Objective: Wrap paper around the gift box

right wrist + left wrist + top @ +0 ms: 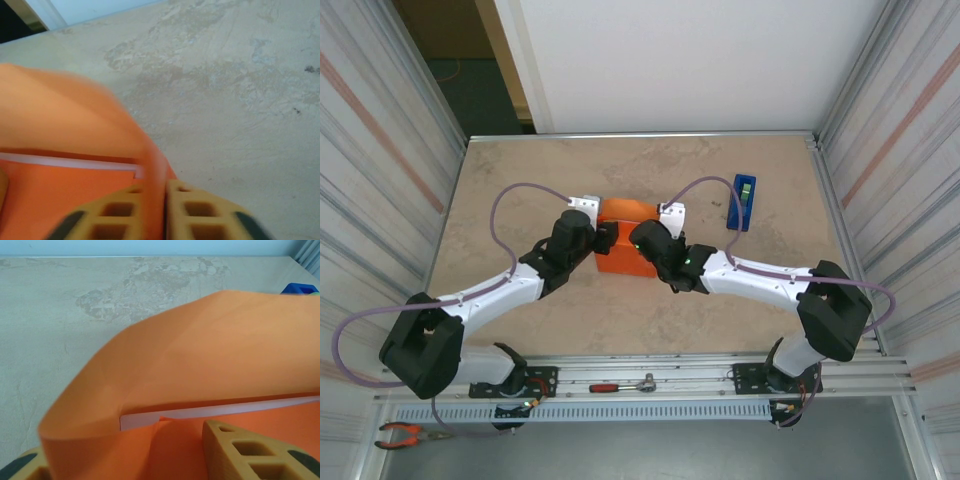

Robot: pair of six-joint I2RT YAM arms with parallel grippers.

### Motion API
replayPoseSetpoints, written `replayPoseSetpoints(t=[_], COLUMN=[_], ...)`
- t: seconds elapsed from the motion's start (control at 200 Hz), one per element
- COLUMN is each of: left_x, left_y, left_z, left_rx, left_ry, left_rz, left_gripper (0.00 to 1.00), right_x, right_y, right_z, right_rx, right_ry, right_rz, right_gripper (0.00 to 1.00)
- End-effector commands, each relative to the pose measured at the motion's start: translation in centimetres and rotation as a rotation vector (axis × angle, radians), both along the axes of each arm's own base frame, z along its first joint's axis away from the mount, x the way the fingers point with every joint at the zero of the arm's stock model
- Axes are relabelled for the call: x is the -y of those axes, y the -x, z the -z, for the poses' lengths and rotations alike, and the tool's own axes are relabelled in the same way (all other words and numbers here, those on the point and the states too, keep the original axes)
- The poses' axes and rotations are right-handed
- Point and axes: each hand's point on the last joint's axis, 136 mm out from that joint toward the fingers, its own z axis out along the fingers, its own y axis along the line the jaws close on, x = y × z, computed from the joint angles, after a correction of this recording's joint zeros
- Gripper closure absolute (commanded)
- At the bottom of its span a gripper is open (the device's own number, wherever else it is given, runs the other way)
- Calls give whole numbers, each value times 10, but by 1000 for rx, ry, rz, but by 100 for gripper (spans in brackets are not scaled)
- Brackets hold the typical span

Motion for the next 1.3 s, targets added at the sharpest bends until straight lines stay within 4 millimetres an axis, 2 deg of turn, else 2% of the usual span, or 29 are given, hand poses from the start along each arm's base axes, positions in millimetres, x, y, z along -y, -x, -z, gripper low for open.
replayPoseSetpoints(t=[0.0,0.396,0.446,0.516,0.566,0.641,0.756,0.822,0.877,0.932,0.977,1.007,1.077,1.102,1.142,1.167,1.192,1.237,1.293], left_x=[3,6,7,8,8,8,10,10,11,10,10,10,11,11,11,11,11,12,12], left_y=[4,6,5,5,5,6,7,7,8,8,8,8,9,9,9,9,9,10,9], left_z=[9,5,5,7,8,9,6,6,7,6,7,6,6,5,6,5,5,5,6], left_rx=[-37,-34,-36,-42,-44,-45,-38,-38,-39,-38,-39,-38,-38,-37,-38,-38,-38,-38,-40], left_ry=[-25,-17,-18,-26,-26,-27,-27,-29,-29,-30,-33,-32,-31,-31,-29,-28,-27,-27,-28], left_rz=[7,-5,-4,-7,-9,-10,-11,-13,-13,-16,-19,-22,-23,-25,-28,-29,-31,-30,-34], left_gripper=[53,53,53,53,53,53,54,54,54,54,54,54,54,54,54,54,55,55,54], right_x=[-2,2,2,2,3,3,4,6,7,9,10,10,10,10,10,10,10,8,6], right_y=[-3,-18,-18,-17,-15,-15,-20,-25,-29,-33,-37,-38,-42,-43,-44,-45,-46,-47,-48], right_z=[5,2,2,0,-2,-6,-9,-8,-10,-10,-12,-12,-12,-13,-13,-13,-14,-15,-15], right_rx=[-2,-36,-42,-48,-48,-42,-36,-40,-40,-43,-43,-45,-53,-55,-60,-62,-64,-63,-65], right_ry=[38,23,22,14,7,-5,-3,6,11,16,19,20,22,18,14,14,13,11,15], right_rz=[-7,-48,-58,-69,-74,-74,-63,-44,-33,-26,-23,-23,-32,-35,-37,-36,-41,-50,-62], right_gripper=[100,100,88,59,45,38,37,39,46,66,90,99,98,88,65,61,66,99,100])
